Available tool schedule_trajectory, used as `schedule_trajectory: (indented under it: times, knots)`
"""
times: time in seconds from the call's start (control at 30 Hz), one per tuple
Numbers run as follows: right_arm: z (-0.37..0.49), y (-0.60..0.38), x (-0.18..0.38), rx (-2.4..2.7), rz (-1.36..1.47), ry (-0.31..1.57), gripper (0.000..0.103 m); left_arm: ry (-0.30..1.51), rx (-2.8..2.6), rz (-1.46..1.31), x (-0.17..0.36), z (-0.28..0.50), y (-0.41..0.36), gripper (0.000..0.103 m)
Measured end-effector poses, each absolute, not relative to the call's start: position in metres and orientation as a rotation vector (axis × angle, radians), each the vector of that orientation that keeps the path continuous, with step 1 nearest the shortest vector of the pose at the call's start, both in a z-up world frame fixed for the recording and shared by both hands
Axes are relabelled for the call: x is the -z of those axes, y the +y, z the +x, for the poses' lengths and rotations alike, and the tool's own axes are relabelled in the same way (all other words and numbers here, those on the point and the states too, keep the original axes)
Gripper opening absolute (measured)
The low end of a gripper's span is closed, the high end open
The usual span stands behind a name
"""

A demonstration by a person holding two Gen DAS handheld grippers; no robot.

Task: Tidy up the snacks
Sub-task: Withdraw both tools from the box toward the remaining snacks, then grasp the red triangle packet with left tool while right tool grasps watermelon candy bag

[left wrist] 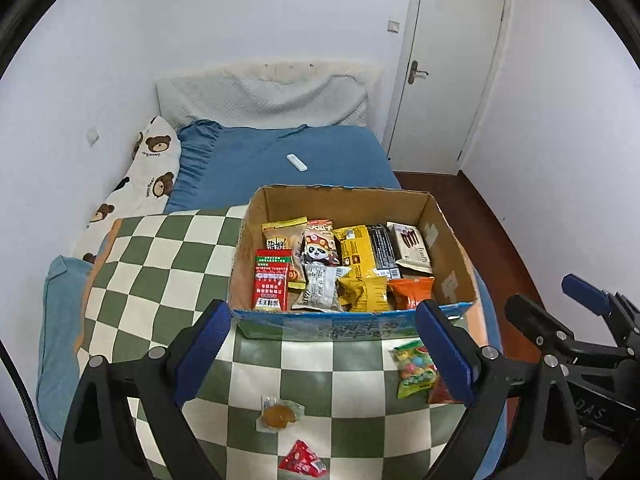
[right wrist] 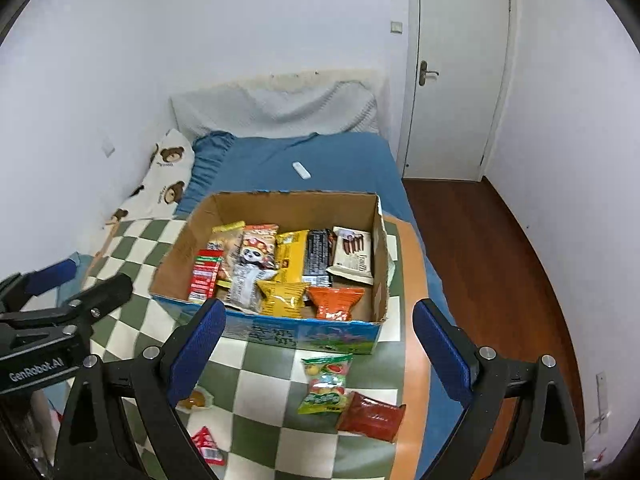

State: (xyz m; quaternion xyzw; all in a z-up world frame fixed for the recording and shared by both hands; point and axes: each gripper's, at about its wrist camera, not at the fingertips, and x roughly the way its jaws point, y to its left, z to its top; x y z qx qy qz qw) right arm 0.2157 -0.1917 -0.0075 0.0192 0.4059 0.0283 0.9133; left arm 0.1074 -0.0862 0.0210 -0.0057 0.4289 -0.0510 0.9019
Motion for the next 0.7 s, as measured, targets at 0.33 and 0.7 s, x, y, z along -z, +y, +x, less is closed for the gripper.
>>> schedule_trajectory:
  times: [0.33, 0.7]
  knots:
    - [0.212, -0.226, 0.099, -0.116, 0.225, 1.073, 0.069, 1.154, 0.045, -0.054, 0.065, 0.093, -0.062, 0.094]
    - [0.244, -0.239, 0.227, -0.087, 0.298, 1.317, 0.069, 1.726, 0.051, -0.389, 0.252, 0.058, -0.035, 0.094]
